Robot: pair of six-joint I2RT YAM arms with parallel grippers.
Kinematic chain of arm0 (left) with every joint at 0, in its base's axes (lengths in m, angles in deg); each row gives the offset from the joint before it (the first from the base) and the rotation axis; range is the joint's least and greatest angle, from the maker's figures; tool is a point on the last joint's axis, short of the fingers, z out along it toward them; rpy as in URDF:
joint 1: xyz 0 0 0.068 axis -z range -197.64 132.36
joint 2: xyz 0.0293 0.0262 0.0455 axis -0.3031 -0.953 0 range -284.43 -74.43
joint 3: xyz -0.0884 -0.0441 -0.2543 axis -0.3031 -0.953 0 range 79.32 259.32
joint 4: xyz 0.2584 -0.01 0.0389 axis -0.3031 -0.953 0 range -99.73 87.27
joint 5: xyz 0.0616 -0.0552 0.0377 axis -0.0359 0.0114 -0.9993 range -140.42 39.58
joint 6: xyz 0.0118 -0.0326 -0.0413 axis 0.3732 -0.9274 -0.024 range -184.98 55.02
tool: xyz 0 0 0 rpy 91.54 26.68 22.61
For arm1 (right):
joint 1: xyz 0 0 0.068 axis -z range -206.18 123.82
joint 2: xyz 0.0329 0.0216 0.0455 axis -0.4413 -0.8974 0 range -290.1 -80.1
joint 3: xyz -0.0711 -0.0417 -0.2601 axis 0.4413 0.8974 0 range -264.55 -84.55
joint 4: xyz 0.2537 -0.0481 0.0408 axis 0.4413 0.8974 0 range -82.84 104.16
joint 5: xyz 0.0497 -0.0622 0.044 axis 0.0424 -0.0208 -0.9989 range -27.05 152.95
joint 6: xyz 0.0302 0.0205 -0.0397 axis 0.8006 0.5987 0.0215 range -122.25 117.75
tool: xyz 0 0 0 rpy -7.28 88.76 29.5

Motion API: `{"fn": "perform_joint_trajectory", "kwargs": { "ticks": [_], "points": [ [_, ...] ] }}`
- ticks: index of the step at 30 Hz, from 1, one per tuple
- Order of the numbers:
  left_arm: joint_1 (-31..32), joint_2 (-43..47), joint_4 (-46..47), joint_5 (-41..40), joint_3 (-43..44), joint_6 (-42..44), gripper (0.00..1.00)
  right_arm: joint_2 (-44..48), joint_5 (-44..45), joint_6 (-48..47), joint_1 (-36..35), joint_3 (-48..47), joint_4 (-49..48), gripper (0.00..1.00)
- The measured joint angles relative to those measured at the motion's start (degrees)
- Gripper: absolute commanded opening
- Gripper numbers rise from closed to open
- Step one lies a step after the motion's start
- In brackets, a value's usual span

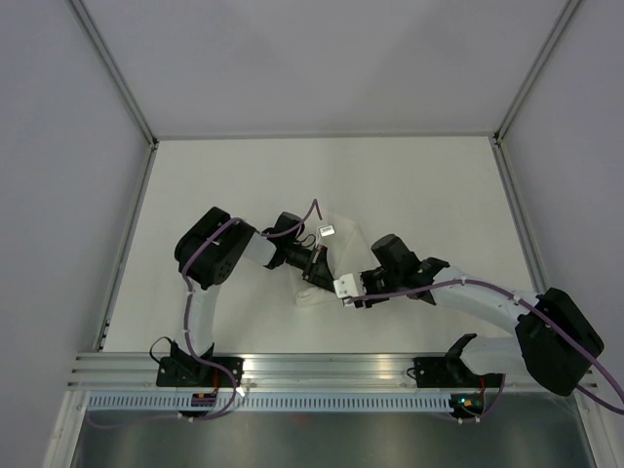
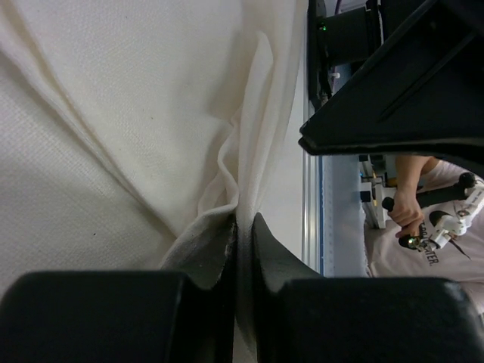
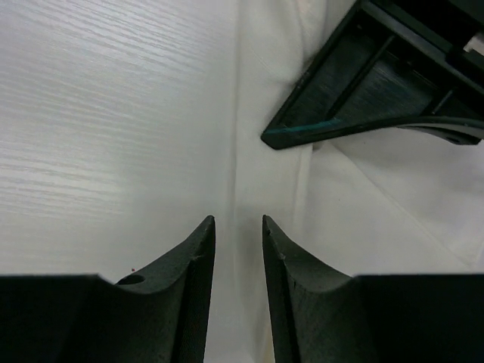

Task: Fold the napkin, place the utensils inside, and roll it up
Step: Roll the napkin at the center of the board.

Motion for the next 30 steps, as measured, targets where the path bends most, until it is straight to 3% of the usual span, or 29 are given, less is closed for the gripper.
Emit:
{"fn": "perform_joint_trajectory", "kwargs": {
  "ticks": [5,10,18,30],
  "points": [
    [-0.6,-1.2,0.5,2.3,0.8,-2.3,0.02,1.2,5.0,0.8,-5.8,3.9,-5.6,0.47],
    [-1.0,-2.4,0.4,4.3,1.8,-4.3,0.02,1.2,12.7,1.1,-11.2,9.9,-15.8,0.48],
    [-1.1,-3.1,-0.5,4.8,2.8,-5.2,0.02,1.1,23.5,2.6,-14.9,19.3,-35.6,0.50],
    [-1.2,-3.9,-2.6,6.4,4.0,-5.2,0.02,1.4,30.3,4.0,-18.0,25.1,-48.3,0.49]
  ]
}}
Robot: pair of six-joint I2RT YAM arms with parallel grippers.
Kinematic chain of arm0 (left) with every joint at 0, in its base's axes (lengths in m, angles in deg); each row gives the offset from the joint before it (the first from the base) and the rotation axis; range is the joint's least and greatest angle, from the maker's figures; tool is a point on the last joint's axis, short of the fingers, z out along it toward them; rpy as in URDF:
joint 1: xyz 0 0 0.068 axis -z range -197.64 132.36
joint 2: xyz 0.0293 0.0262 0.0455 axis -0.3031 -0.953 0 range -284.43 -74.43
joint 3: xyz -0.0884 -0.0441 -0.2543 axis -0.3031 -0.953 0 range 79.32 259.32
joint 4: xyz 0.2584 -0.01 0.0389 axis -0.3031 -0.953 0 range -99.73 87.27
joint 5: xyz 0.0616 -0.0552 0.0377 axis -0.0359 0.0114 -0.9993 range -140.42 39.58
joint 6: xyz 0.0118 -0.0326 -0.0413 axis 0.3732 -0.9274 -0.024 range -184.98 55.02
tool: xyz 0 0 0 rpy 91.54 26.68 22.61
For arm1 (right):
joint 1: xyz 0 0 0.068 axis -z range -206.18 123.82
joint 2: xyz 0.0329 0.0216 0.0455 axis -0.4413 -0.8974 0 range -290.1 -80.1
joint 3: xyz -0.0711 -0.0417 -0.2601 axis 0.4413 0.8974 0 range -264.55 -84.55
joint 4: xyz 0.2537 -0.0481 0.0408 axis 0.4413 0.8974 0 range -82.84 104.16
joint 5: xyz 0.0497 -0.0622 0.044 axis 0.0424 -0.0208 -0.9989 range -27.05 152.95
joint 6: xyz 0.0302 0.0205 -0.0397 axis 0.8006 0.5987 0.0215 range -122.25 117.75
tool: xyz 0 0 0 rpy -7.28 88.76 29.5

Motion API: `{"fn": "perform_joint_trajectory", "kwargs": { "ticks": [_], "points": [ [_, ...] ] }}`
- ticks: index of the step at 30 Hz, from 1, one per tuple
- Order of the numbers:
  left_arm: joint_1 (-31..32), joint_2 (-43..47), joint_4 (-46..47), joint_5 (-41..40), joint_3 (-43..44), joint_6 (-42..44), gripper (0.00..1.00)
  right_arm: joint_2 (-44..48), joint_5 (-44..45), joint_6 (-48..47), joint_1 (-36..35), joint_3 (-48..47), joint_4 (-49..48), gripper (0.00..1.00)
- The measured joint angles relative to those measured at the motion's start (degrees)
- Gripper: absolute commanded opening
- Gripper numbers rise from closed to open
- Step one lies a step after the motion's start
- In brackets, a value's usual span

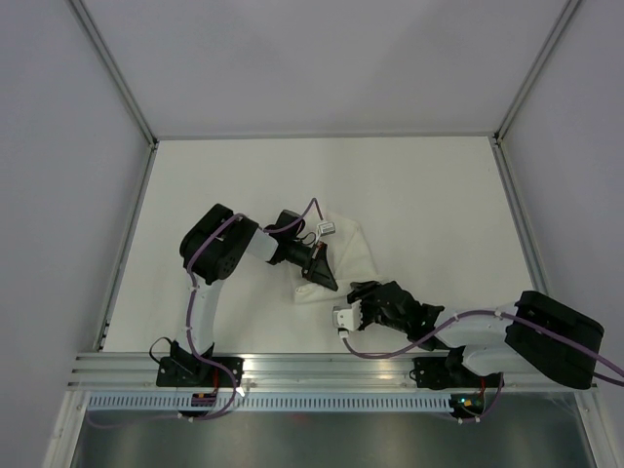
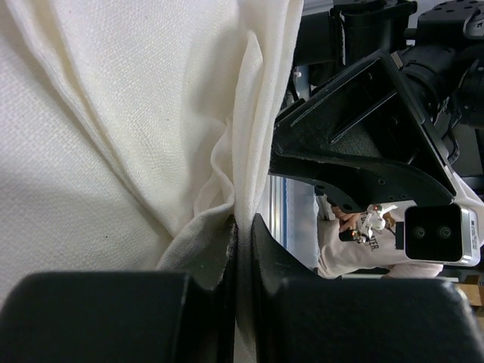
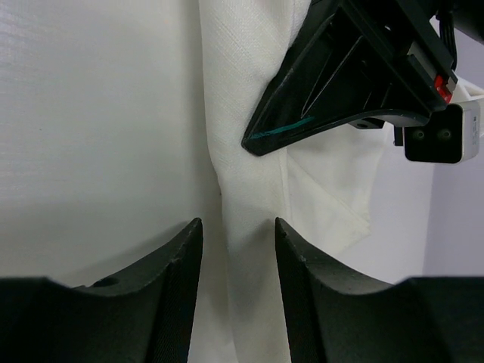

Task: Fold the napkin, place the utensils inside, and roll it up
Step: Roll the napkin at the center of the board.

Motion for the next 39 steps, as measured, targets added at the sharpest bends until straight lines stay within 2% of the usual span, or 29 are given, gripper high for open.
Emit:
{"fn": "perform_joint_trajectory", "kwargs": {
  "ticks": [18,24,25,27,30,39],
  "points": [
    [0.0,-0.3,-1.0,0.5,0.5,0.0,0.02,-9.9,5.7,-0.2,-5.3,0.0,-11.6,0.44],
    [0.0,-0.3,-1.3,0.5,0.6,0.0,0.02,-13.3,7.5,-1.7,-6.0,-0.6,-14.5,0.28],
    [0.0,-0.3,-1.5,0.5,0.7,0.0,0.02,-13.4,7.7,-1.7,-6.1,-0.7,-14.5,0.21],
    [0.0,-0.3,-1.9,0.4,0.8,0.1,0.02,-13.5,7.7,-1.8,-6.1,-1.0,-14.0,0.13],
    [0.0,-0.1,-2.2,-0.2,0.8,0.1,0.06,-13.5,7.7,-1.9,-6.2,-1.4,-12.9,0.11],
    [-0.2,2.9,-6.6,-6.1,-0.8,2.8,0.14,-11.2,5.9,-0.7,-5.9,-7.1,1.2,0.08]
  ]
}}
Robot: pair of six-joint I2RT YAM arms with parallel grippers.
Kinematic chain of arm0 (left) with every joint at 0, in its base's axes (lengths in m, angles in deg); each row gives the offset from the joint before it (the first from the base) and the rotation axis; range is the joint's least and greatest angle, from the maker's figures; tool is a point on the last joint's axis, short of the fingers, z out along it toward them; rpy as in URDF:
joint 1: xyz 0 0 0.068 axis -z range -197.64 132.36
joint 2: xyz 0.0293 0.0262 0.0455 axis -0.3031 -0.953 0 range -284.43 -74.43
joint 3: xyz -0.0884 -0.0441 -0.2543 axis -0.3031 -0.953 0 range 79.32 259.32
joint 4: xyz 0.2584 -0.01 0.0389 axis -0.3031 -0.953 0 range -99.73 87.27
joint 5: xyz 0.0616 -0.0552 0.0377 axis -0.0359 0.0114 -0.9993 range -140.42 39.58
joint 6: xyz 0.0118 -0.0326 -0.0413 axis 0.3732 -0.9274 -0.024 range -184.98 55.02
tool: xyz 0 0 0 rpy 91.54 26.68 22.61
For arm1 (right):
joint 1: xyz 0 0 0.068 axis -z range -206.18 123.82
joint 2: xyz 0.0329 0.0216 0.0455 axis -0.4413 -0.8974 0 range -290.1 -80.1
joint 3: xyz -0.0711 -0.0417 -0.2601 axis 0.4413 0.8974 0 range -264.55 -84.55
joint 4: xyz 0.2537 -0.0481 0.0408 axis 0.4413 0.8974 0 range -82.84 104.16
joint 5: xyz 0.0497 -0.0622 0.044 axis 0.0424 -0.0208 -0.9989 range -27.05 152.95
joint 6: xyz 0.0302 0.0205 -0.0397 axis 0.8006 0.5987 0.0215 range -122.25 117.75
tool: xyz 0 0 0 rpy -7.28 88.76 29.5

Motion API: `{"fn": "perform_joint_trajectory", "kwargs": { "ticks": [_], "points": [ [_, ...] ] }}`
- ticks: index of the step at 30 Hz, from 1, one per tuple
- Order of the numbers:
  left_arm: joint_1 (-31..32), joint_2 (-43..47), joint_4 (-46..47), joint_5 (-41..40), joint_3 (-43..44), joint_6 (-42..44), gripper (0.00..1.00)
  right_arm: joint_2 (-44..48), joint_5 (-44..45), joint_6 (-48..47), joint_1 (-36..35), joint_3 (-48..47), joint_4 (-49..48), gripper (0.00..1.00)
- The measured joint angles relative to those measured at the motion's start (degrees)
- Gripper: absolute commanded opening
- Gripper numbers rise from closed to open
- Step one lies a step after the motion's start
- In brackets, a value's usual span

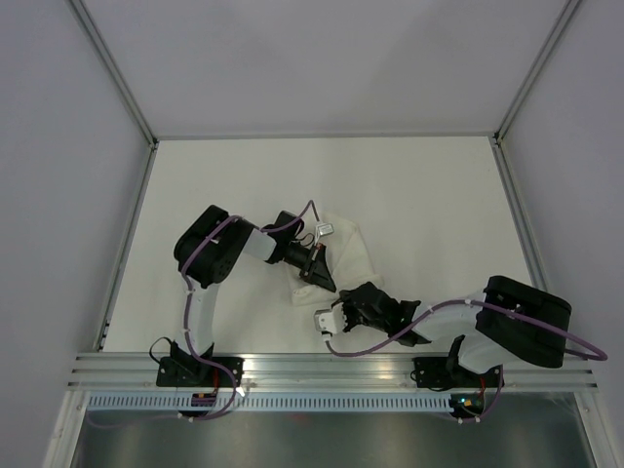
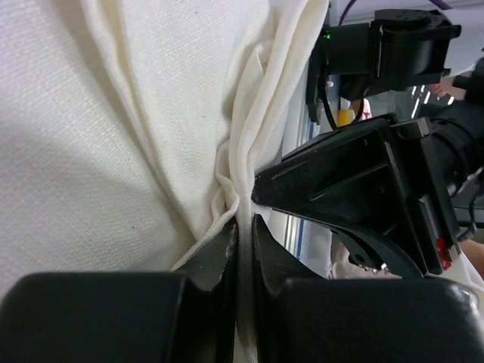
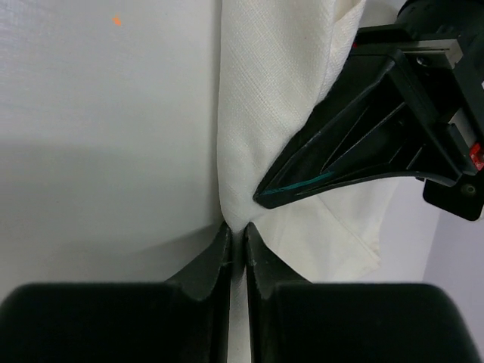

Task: Fold the napkin, place the utensils inside, and roll it up
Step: Roll the napkin at the center of the board.

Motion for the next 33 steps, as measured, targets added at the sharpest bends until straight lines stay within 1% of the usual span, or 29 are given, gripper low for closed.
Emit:
{"fn": "perform_joint_trajectory", "kwargs": {
  "ticks": [4,5,9,10,16,21,25,27,33],
  "points": [
    [-0.2,1.6,-2.7,-2.6,-0.8,1.3,0.19,0.4,-2.3,1.2,0.9,-3.7,7.5,0.08],
    [-0.5,2.1,-2.7,-3.2,-1.2,1.4,0.22,0.5,-3.2,1.6,1.3,-4.8,9.3,0.08],
    [-1.5,4.2,-1.7,-5.0,-3.3,1.3,0.24,0.5,-7.8,2.7,3.3,-9.1,16.1,0.08],
    [-1.7,4.9,-1.5,-5.6,-3.6,1.3,0.26,0.4,-9.1,3.0,3.9,-10.3,17.8,0.08],
    [-2.3,7.5,1.4,-9.2,-3.9,1.1,0.30,-1.8,-15.2,3.8,6.6,-16.5,26.9,0.07],
    [-2.6,9.0,1.0,-12.4,-3.8,1.1,0.30,-3.8,-19.1,4.1,9.0,-20.8,32.5,0.06],
    [-4.0,12.0,1.2,-17.3,-4.4,1.1,0.29,-5.4,-21.8,4.3,10.6,-23.8,36.4,0.06],
    [-5.1,14.7,1.0,-21.0,-5.2,1.1,0.29,-6.6,-23.2,4.5,11.5,-26.1,39.3,0.06],
    [-7.4,25.6,0.0,-37.0,-6.5,1.1,0.29,-12.1,-28.3,4.7,14.5,-35.3,49.7,0.06]
  ]
}}
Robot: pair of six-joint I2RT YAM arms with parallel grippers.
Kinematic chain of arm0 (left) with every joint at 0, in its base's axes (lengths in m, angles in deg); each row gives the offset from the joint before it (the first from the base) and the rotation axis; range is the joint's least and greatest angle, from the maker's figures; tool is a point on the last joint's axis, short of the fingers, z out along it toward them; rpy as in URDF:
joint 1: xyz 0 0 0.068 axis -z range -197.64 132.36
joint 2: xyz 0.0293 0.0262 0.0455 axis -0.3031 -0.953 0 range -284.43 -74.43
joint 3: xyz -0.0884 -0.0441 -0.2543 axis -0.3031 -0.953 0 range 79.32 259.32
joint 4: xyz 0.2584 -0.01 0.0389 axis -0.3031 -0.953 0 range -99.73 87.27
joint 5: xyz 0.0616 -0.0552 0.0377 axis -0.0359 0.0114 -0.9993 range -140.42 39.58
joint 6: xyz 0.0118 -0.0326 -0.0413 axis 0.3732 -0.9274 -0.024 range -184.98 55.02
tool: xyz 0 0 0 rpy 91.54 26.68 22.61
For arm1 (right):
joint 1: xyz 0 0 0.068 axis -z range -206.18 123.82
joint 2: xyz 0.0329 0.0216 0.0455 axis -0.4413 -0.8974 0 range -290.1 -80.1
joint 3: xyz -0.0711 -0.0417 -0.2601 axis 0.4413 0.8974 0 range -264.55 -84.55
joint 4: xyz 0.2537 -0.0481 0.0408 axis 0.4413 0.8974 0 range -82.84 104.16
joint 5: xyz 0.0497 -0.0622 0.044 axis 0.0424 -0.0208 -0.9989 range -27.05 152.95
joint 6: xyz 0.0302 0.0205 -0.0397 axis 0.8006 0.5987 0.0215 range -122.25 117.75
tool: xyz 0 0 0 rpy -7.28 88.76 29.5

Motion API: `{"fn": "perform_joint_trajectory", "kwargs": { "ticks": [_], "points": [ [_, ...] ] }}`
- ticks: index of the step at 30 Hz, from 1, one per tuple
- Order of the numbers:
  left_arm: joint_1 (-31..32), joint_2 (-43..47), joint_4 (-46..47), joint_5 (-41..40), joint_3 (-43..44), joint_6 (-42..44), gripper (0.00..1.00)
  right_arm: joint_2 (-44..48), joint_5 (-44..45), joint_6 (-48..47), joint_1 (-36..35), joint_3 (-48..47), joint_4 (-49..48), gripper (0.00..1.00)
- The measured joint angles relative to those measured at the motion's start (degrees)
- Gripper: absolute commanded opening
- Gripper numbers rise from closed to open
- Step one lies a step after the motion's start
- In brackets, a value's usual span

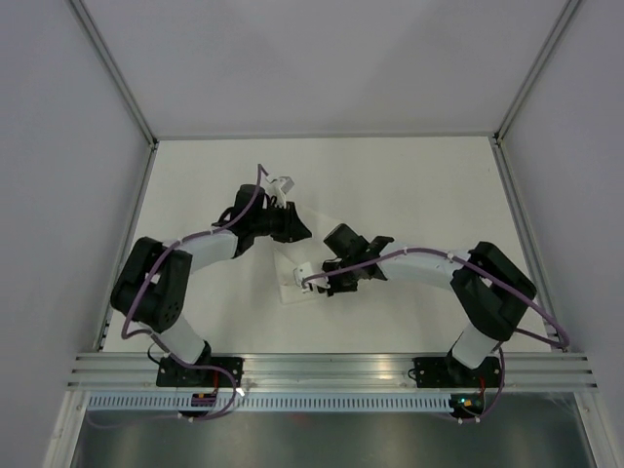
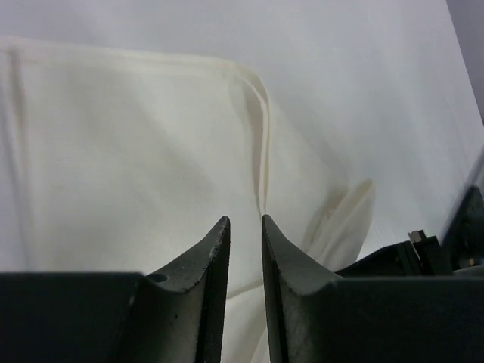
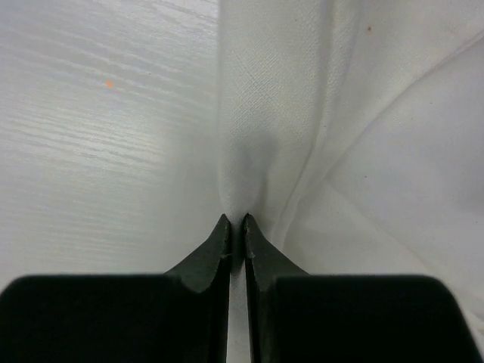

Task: Fold the napkin, place the utensils inside, and roll it up
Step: Roll the napkin at the center of the board.

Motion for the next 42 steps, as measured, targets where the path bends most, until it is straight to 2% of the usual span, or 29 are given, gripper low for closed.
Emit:
{"fn": "perform_joint_trajectory", "kwargs": {
  "ticks": [5,10,12,16,21,24,29,33,36,39,42],
  "points": [
    [-1.0,13.8,-1.7,-15.6,-1.6,-0.3,0.32,-8.5,-6.0,-1.3,3.8,-12.8,13.6,0.06],
    [0.6,28.8,-2.9,-27.4,-2.8,0.8,0.34,-20.9,-12.8,-5.1,8.3,-29.2,30.4,0.03],
    [2.8,34.3,-2.7,-31.5,-4.4,2.0,0.35,-26.3,-15.4,-7.2,10.0,-36.2,38.1,0.03],
    [12.5,39.8,-0.9,-42.5,-7.8,7.4,0.37,-36.6,-20.8,-9.6,13.0,-48.3,50.7,0.04],
    [27.3,38.5,1.1,-60.3,-9.0,19.0,0.37,-41.4,-25.5,-11.9,15.7,-52.2,57.8,0.04],
    [35.8,36.8,3.2,-67.6,-9.3,24.9,0.39,-42.7,-26.5,-11.7,16.3,-52.6,60.4,0.04],
    [45.9,32.9,4.4,-71.1,-8.8,30.5,0.39,-44.1,-27.5,-10.2,16.3,-53.2,62.9,0.04],
    [53.5,28.8,-0.9,-71.0,-8.4,31.4,0.45,-44.9,-27.8,-9.2,16.3,-53.9,63.6,0.04],
    [55.4,28.9,-3.4,-71.1,-8.5,31.4,0.53,-45.0,-27.9,-9.0,16.3,-54.0,63.7,0.04],
    [54.8,27.5,-4.7,-72.1,-8.3,30.9,0.52,-45.2,-28.1,-8.8,16.3,-54.0,63.9,0.04],
    [53.4,21.2,-6.3,-71.5,-7.3,30.3,0.52,-45.5,-28.5,-8.6,16.3,-54.0,64.1,0.04]
  ]
}}
